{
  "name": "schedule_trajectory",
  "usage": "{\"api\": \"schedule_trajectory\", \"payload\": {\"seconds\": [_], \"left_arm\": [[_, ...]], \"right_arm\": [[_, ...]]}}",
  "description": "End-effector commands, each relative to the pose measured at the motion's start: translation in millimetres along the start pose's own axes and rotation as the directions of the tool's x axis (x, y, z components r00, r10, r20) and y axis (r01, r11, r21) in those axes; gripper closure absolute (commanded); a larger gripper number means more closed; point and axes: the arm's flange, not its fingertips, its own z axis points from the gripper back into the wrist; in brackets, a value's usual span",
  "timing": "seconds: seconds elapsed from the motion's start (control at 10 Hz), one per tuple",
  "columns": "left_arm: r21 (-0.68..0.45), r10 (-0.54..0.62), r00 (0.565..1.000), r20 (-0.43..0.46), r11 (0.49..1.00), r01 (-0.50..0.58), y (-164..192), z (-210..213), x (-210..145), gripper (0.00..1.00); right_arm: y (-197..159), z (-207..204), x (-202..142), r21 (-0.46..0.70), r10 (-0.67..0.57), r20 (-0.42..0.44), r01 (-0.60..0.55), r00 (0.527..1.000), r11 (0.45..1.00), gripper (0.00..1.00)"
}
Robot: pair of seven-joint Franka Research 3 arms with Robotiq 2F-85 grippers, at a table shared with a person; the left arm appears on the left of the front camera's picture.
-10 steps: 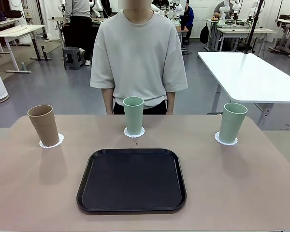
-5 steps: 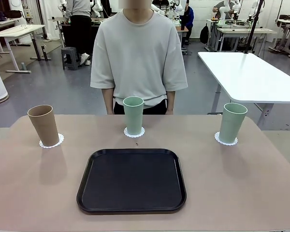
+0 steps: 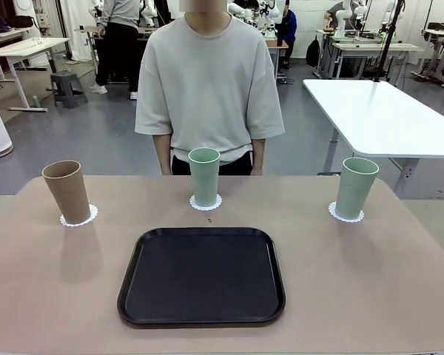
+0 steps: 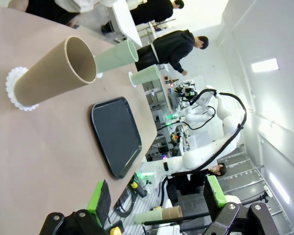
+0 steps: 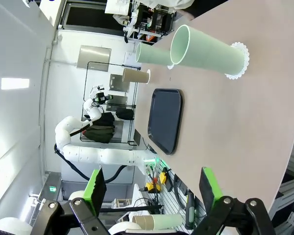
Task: Place coasters on the table and set cups on them.
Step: Take one Reusable plastic cup from the Flat Tray and place it on a coaster set by the human.
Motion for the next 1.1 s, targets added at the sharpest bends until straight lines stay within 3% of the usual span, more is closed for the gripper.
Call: {"api": "schedule_trajectory", "payload": {"seconds": [0.0, 1.0], "left_arm": [[0.003, 0.005, 1.0, 0.007, 1.0, -0.005, -2.4, 0.6, 0.3, 0.0], [0.003, 0.005, 1.0, 0.007, 1.0, -0.005, -2.4, 0.6, 0.3, 0.0]], "right_arm": [[1.9, -1.3, -3.0, -0.005, 0.0, 0.009, 0.0, 1.0, 1.0, 0.0], [1.9, -1.3, -3.0, -0.005, 0.0, 0.009, 0.0, 1.0, 1.0, 0.0]]}}
